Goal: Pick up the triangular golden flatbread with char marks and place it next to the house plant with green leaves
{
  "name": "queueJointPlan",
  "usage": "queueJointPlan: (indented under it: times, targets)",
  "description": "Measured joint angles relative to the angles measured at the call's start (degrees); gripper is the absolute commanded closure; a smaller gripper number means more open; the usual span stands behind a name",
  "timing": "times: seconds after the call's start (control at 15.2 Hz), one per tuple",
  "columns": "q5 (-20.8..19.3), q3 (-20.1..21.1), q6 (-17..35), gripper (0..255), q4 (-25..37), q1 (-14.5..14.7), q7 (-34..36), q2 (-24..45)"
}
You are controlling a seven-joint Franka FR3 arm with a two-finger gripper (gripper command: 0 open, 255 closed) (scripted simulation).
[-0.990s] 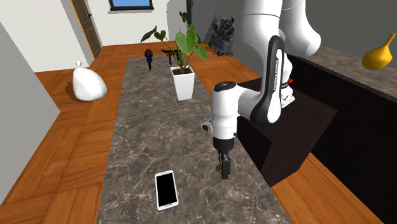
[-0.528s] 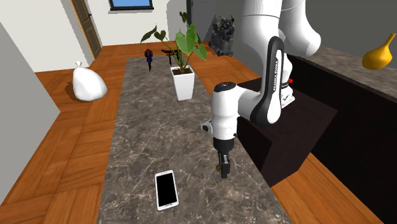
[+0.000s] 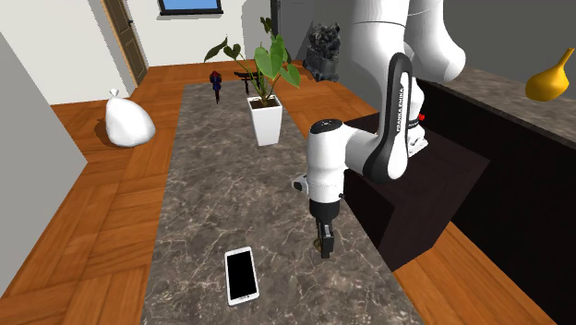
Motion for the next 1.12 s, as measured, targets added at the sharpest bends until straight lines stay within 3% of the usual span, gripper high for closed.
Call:
queueJointPlan:
  times: [1.12]
  targets:
    - [0.0,-0.3,-9.1,255,-3.4,0.1,2.4,-12.7]
